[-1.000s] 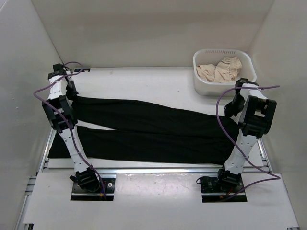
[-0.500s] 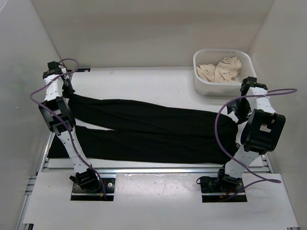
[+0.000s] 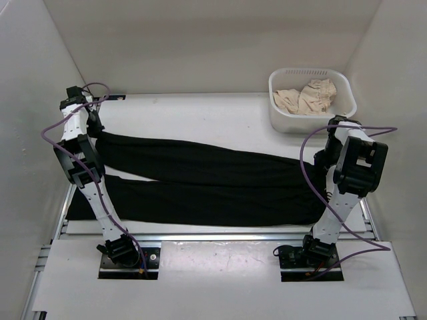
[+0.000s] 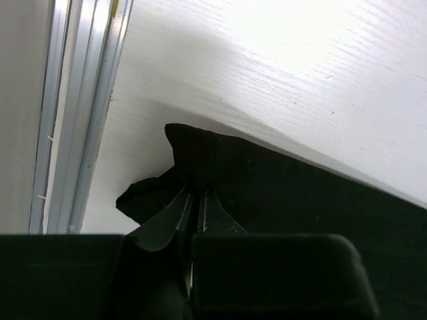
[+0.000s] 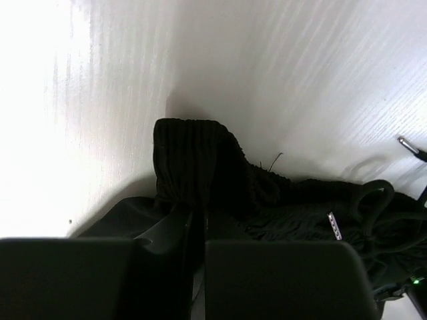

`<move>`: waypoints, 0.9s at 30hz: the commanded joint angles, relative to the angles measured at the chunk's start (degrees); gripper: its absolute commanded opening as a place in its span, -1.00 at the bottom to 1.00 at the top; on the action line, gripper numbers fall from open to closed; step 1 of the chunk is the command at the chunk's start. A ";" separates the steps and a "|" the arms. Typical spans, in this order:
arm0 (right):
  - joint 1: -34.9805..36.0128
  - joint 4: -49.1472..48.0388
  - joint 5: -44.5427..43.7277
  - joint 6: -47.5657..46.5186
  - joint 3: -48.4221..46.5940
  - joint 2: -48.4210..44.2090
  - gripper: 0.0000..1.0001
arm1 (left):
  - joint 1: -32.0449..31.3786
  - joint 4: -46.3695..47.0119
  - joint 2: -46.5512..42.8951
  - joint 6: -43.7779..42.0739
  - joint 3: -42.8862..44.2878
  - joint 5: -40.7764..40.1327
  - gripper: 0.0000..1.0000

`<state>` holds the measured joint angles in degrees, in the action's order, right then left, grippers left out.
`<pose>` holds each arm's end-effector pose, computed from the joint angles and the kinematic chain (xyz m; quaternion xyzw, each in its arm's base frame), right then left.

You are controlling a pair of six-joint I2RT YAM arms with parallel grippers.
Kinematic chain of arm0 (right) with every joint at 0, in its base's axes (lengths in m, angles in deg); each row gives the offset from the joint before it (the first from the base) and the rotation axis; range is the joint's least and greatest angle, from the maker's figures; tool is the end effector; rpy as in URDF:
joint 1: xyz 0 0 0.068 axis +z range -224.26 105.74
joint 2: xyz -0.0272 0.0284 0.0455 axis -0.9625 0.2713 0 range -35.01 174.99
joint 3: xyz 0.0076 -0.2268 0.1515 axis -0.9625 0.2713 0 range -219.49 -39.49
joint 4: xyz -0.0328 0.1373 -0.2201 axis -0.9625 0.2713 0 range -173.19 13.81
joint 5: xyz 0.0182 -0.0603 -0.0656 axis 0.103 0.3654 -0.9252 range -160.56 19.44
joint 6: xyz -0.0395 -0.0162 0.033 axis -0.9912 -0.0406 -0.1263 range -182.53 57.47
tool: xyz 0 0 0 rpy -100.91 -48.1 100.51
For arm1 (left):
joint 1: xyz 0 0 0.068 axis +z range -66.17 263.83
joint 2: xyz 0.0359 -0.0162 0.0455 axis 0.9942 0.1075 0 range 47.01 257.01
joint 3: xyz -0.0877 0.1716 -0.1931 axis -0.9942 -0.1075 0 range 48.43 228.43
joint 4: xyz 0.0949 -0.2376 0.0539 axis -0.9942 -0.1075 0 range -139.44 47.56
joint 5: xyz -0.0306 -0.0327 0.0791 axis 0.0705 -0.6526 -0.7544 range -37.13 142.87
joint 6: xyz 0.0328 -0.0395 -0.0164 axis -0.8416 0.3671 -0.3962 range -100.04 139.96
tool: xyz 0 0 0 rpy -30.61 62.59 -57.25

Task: Fold and stack the trousers
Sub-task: Fold the trousers

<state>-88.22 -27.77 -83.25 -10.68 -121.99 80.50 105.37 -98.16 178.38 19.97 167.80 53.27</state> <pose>0.3619 -0.0980 0.1598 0.5412 0.8335 -0.1001 0.0488 0.4542 0.1790 0.2180 -0.1828 0.9640 0.0327 0.1905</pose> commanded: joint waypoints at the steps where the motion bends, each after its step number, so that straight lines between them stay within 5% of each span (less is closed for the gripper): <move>1: -0.02 -6.37 -0.84 -1.14 0.32 1.40 -1.00 | 1.49 0.09 -5.15 -0.01 1.73 -1.10 -0.71; 13: -0.02 -3.30 -3.23 -10.11 -3.55 -11.95 -1.00 | 5.53 -4.99 -9.64 -0.01 1.57 0.91 -0.71; 27: 0.51 -4.00 1.17 -15.12 9.81 -25.05 -1.00 | 14.40 -8.36 -35.82 -0.01 -34.98 3.47 -0.71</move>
<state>-87.74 -32.65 -82.98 -23.66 -113.34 60.85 118.92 -107.67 151.30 19.99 135.97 57.75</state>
